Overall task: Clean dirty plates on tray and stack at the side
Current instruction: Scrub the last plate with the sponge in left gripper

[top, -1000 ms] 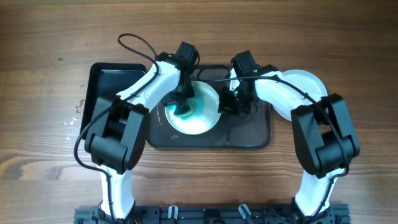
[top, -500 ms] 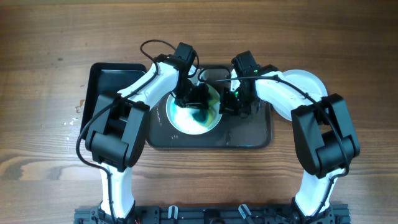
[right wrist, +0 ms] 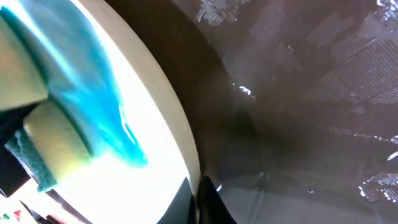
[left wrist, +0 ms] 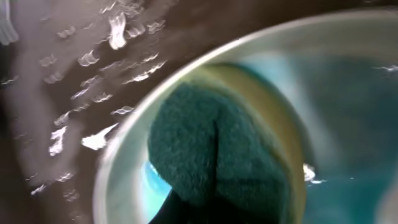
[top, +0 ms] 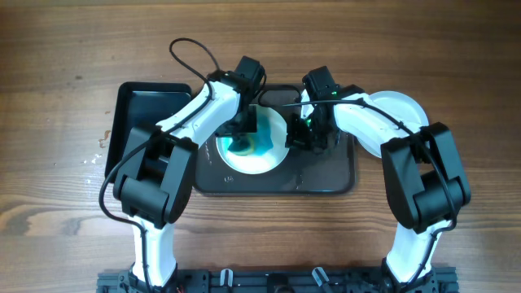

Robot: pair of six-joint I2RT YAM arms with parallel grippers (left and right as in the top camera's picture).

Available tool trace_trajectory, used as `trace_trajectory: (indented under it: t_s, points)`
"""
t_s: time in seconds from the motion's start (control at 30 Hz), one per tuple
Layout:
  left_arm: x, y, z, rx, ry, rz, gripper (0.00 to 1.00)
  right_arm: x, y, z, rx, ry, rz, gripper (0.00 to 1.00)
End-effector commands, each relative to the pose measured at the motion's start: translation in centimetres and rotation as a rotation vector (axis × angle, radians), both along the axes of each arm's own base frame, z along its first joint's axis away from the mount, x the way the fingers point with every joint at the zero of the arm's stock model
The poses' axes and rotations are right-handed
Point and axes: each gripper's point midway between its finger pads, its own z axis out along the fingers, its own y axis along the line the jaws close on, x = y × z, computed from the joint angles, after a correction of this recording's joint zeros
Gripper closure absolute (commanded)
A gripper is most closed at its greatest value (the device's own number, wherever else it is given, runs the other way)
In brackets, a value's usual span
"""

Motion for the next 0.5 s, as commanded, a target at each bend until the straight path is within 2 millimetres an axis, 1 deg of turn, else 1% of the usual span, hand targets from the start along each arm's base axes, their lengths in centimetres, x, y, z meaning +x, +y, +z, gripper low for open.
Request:
trace_trajectory:
  t_s: [0.0, 0.07, 0.13, 0.17, 0.23, 0.27, 0.33, 0.37, 0.47]
  points:
    - [-1.5, 4.8, -1.0, 0.193, 0.052, 0.078, 0.96, -0.6, -0.6, -0.6, -0.017, 0.022, -0.003, 0.96]
    - [-2.9, 3.3, -1.3, 0.104, 0.138, 0.013, 0.96, -0.6, -0.6, -0.6, -0.017, 0.022, -0.002, 0.96]
    - [-5.0, -0.8, -1.4, -0.151, 0.259, -0.164, 0.96, -0.5, -0.6, -0.6, -0.017, 0.021, -0.003, 0.96]
    - [-6.0, -3.0, -0.9, -0.293, 0.302, -0.244, 0.96, -0.5, -0.5, -0.6, -0.016, 0.021, -0.002, 0.96]
    - [-7.0, -5.9, 0.2, -0.493, 0.337, -0.331, 0.96, -0.5, -0.5, -0.6, -0.016, 0.021, -0.002, 0.96]
    - [-7.2, -7.3, 0.9, -0.586, 0.338, -0.362, 0.96, -0.6, -0.5, -0.6, -0.016, 0.021, -0.002, 0.96]
    - [-6.7, -9.2, 1.8, -0.702, 0.308, -0.375, 0.96, -0.6, -0.5, -0.5, -0.012, 0.017, 0.008, 0.96]
    - [-6.3, -9.7, 2.0, -0.732, 0.289, -0.38, 0.96, -0.6, -0.5, -0.5, -0.012, 0.017, 0.008, 0.96]
    - [-4.6, -10.1, 1.7, -0.718, 0.221, -0.355, 0.96, -0.6, -0.5, -0.5, -0.012, 0.017, 0.007, 0.96]
